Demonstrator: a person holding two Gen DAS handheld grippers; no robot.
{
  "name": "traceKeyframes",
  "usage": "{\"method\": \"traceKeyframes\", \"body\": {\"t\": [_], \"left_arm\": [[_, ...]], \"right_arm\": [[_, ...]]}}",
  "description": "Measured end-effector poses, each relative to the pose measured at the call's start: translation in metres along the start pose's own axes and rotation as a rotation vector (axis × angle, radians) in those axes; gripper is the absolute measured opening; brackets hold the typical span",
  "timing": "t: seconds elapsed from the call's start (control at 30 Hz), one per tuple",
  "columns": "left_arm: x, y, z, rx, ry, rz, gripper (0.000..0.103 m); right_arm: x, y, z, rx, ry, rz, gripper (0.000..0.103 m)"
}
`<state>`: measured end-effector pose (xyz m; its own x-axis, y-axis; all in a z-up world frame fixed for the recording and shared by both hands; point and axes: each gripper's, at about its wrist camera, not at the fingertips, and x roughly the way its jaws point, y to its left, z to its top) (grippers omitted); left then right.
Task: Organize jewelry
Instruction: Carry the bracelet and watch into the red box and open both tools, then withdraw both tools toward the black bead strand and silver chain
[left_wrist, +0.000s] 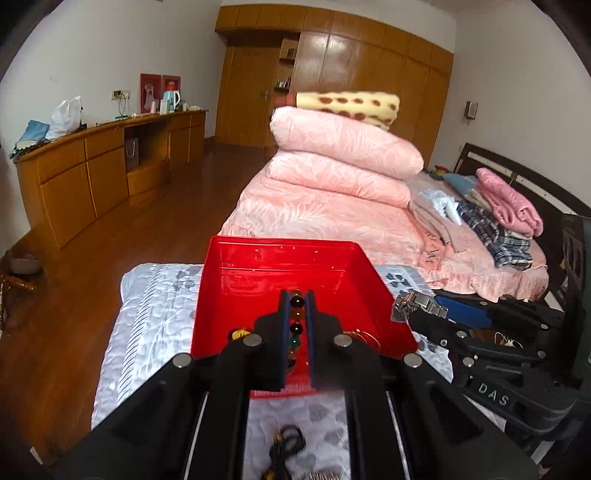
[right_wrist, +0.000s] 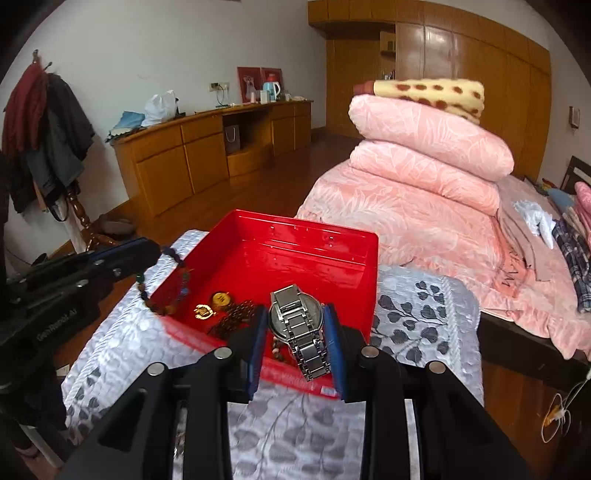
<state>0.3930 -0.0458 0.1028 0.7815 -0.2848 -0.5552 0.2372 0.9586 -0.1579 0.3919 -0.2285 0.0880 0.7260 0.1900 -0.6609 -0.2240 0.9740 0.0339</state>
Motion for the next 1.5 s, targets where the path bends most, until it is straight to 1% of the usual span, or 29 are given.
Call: {"method": "traceKeyframes", "body": {"t": [0.2, 0.3, 0.37, 0.4, 0.43, 0.47, 0.5, 0.57, 0.6, 0.63, 0.67, 0.7, 0.73, 0.8, 0.9, 1.0, 1.13, 1.23, 1.43, 1.5], "left_arm": [[0.057, 0.012, 0.001, -0.016, 0.081, 0.029, 0.007], [0.072, 0.016, -0.002, -0.015, 0.102, 0.03, 0.007], [0.081, 0.019, -0.004, -0.02, 0.116, 0.037, 0.01], [0.083, 0.02, -0.004, -0.02, 0.119, 0.042, 0.02], [0.084, 0.022, -0.005, -0.023, 0.121, 0.053, 0.027], [0.083, 0.024, -0.005, -0.028, 0.111, 0.06, 0.039], [0.081, 0.026, -0.006, -0.03, 0.102, 0.069, 0.042], [0.077, 0.029, -0.005, -0.031, 0.093, 0.08, 0.044], [0.074, 0.03, -0.005, -0.033, 0.086, 0.083, 0.051], [0.069, 0.032, -0.004, -0.035, 0.071, 0.088, 0.055], [0.063, 0.033, -0.004, -0.036, 0.059, 0.095, 0.062], [0.057, 0.033, -0.004, -0.036, 0.045, 0.101, 0.067], [0.049, 0.033, -0.004, -0.032, 0.026, 0.107, 0.071], [0.031, 0.034, -0.006, -0.026, -0.009, 0.124, 0.085], [0.009, 0.036, -0.013, -0.02, -0.042, 0.143, 0.089], [-0.015, 0.039, -0.026, -0.023, -0.067, 0.166, 0.092], [-0.045, 0.04, -0.05, -0.004, -0.089, 0.205, 0.096], [-0.057, 0.044, -0.067, 0.001, -0.072, 0.216, 0.096], [-0.07, 0.056, -0.098, -0.011, -0.025, 0.251, 0.097], [-0.072, 0.061, -0.107, -0.024, -0.008, 0.258, 0.097]], "right_arm": [[0.046, -0.008, 0.0, 0.024, 0.07, 0.003, 0.03], [0.063, -0.011, -0.002, 0.034, 0.098, 0.008, 0.031], [0.071, -0.012, -0.005, 0.038, 0.117, 0.005, 0.031], [0.073, -0.014, -0.005, 0.04, 0.112, 0.001, 0.035], [0.073, -0.015, -0.005, 0.041, 0.107, -0.008, 0.038], [0.071, -0.016, -0.006, 0.042, 0.102, -0.019, 0.043], [0.068, -0.017, -0.006, 0.042, 0.09, -0.034, 0.052], [0.06, -0.018, -0.007, 0.038, 0.067, -0.056, 0.054], [0.054, -0.017, -0.009, 0.035, 0.054, -0.068, 0.055], [0.049, -0.018, -0.009, 0.036, 0.042, -0.075, 0.058], [0.044, -0.018, -0.01, 0.041, 0.031, -0.082, 0.065], [0.036, -0.018, -0.013, 0.047, 0.018, -0.092, 0.07], [0.03, -0.018, -0.015, 0.047, 0.01, -0.097, 0.072], [0.015, -0.016, -0.023, 0.046, -0.008, -0.096, 0.077], [-0.002, -0.013, -0.033, 0.053, -0.021, -0.1, 0.085], [-0.019, -0.009, -0.047, 0.064, -0.031, -0.095, 0.089], [-0.034, -0.002, -0.064, 0.079, -0.028, -0.084, 0.092], [-0.04, 0.004, -0.078, 0.091, -0.011, -0.079, 0.095], [-0.042, 0.027, -0.107, 0.079, 0.044, -0.064, 0.095], [-0.039, 0.035, -0.116, 0.08, 0.069, -0.044, 0.095]]}}
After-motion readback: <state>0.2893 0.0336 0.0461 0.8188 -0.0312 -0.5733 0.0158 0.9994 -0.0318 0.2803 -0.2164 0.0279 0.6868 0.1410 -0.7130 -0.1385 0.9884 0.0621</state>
